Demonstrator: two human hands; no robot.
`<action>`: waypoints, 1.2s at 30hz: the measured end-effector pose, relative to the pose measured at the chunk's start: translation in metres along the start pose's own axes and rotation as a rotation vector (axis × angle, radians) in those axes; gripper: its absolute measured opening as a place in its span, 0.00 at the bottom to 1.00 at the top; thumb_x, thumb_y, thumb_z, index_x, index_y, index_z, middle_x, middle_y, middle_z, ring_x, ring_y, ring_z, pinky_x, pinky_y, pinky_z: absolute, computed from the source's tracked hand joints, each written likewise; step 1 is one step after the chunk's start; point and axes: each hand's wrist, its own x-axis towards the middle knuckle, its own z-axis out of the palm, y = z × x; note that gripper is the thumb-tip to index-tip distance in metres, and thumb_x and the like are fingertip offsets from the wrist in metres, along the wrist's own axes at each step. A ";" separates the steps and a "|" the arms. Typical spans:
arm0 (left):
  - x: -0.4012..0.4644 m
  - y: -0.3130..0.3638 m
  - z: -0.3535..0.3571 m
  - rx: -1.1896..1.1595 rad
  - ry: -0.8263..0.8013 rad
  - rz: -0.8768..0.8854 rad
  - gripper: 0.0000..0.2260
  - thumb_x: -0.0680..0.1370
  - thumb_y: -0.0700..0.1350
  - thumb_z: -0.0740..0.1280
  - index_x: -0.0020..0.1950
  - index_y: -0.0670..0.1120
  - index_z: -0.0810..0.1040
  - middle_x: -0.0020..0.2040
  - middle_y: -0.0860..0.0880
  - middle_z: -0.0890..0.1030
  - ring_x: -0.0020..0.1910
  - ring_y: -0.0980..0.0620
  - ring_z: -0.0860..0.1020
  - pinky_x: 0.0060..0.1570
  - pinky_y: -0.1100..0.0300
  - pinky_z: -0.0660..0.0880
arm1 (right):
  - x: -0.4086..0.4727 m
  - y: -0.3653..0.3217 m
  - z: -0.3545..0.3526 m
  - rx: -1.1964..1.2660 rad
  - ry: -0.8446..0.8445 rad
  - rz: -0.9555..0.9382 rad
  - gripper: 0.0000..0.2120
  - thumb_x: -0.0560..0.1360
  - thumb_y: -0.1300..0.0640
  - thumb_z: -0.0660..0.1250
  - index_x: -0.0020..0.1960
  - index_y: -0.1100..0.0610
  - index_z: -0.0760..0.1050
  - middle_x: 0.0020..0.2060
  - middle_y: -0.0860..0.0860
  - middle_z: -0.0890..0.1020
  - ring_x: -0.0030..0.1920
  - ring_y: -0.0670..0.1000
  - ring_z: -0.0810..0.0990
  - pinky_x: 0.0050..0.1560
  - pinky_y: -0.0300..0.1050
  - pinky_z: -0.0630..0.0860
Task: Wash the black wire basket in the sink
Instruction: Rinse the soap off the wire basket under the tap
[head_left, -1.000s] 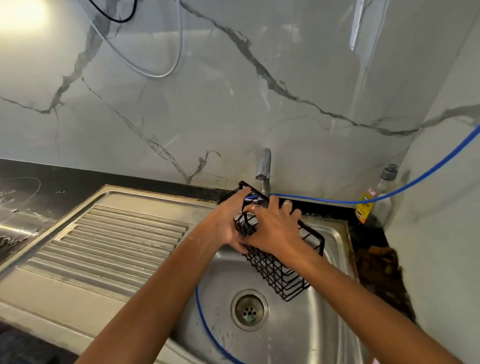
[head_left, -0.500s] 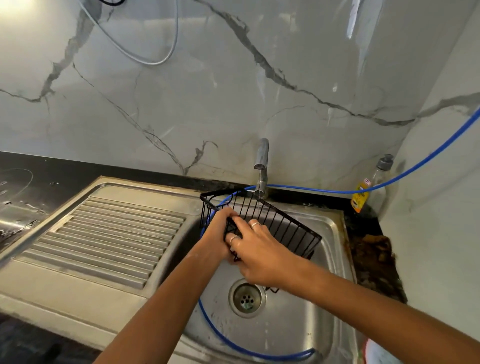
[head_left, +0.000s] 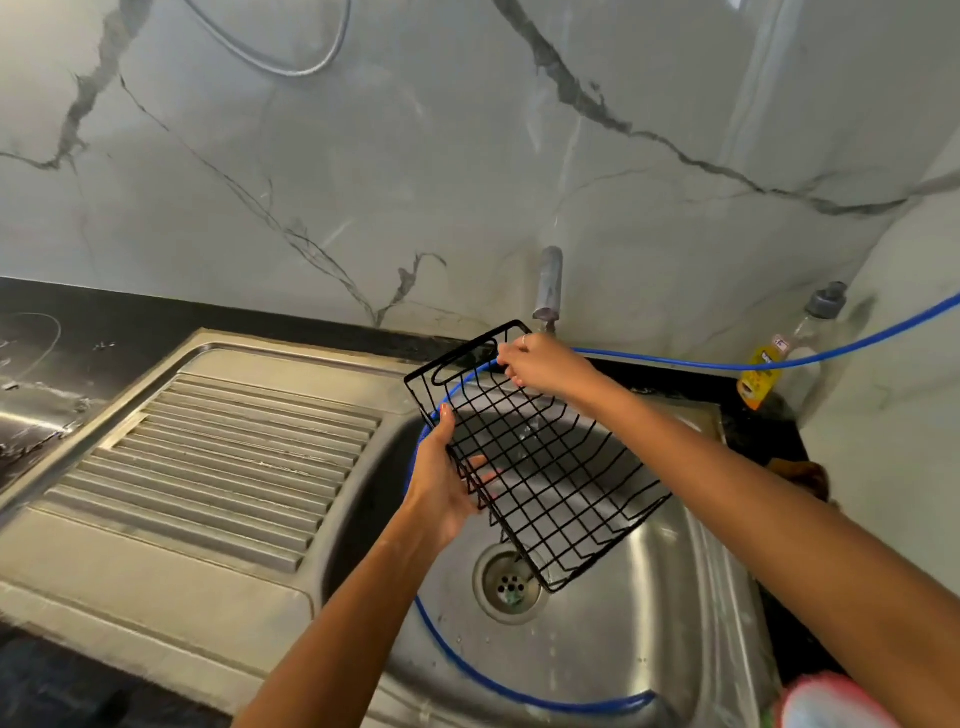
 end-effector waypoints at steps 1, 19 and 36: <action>0.002 -0.002 0.001 -0.015 0.005 0.000 0.30 0.75 0.68 0.60 0.63 0.46 0.79 0.58 0.40 0.82 0.58 0.40 0.79 0.60 0.44 0.74 | 0.006 0.001 0.002 0.013 0.002 0.005 0.19 0.79 0.48 0.56 0.48 0.61 0.78 0.37 0.55 0.77 0.39 0.52 0.76 0.44 0.52 0.74; 0.047 -0.034 0.026 -0.252 -0.078 -0.145 0.38 0.72 0.75 0.55 0.63 0.45 0.77 0.59 0.43 0.83 0.58 0.42 0.81 0.53 0.47 0.76 | -0.016 -0.003 -0.041 0.261 -0.456 0.058 0.23 0.83 0.51 0.52 0.56 0.69 0.76 0.49 0.65 0.82 0.48 0.56 0.83 0.51 0.42 0.80; 0.017 -0.025 0.018 -0.125 -0.034 -0.020 0.35 0.72 0.72 0.59 0.65 0.45 0.78 0.56 0.42 0.84 0.58 0.40 0.81 0.55 0.48 0.75 | -0.015 -0.004 -0.033 0.076 -0.231 -0.001 0.20 0.83 0.53 0.52 0.55 0.67 0.76 0.50 0.61 0.82 0.50 0.55 0.83 0.53 0.41 0.79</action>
